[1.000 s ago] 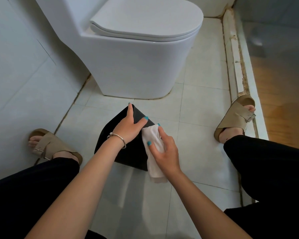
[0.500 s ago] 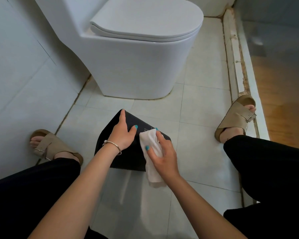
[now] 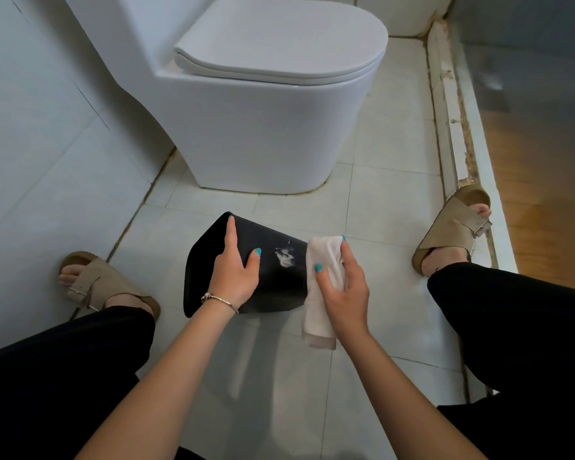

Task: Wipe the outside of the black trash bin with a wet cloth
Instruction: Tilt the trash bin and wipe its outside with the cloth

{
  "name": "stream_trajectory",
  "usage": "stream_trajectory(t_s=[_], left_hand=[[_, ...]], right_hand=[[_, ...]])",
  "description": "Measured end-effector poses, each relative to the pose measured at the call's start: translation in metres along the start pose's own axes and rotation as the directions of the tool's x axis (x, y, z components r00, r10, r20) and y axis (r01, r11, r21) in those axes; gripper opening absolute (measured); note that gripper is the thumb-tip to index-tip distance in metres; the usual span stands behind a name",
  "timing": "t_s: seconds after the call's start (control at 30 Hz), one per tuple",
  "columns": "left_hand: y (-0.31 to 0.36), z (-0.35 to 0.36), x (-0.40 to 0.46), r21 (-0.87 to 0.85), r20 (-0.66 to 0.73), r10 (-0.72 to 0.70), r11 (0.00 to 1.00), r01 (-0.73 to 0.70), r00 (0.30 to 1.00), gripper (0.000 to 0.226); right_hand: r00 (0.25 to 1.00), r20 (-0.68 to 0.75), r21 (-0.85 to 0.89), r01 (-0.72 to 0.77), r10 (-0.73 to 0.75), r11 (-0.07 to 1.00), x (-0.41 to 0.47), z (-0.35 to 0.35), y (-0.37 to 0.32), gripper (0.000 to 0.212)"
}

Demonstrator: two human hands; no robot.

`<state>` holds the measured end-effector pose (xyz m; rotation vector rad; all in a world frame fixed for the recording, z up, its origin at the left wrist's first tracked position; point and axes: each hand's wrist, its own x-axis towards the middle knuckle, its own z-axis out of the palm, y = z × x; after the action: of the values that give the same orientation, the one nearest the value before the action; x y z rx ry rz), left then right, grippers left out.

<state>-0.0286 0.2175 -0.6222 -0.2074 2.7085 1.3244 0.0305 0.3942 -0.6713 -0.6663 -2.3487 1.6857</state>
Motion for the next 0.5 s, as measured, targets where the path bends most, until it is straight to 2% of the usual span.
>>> stream_trajectory(t_s=[0.37, 0.5], left_hand=[[-0.003, 0.005, -0.008, -0.037, 0.013, 0.028, 0.999, -0.028, 1.000, 0.076], [-0.002, -0.001, -0.011, -0.082, 0.062, 0.026, 0.996, -0.021, 0.998, 0.076]], right_hand=[[0.990, -0.021, 0.050, -0.140, 0.141, 0.989, 0.005, 0.002, 0.014, 0.064], [0.978, -0.013, 0.074, -0.204, 0.206, 0.976, 0.004, 0.006, 0.024, 0.064]])
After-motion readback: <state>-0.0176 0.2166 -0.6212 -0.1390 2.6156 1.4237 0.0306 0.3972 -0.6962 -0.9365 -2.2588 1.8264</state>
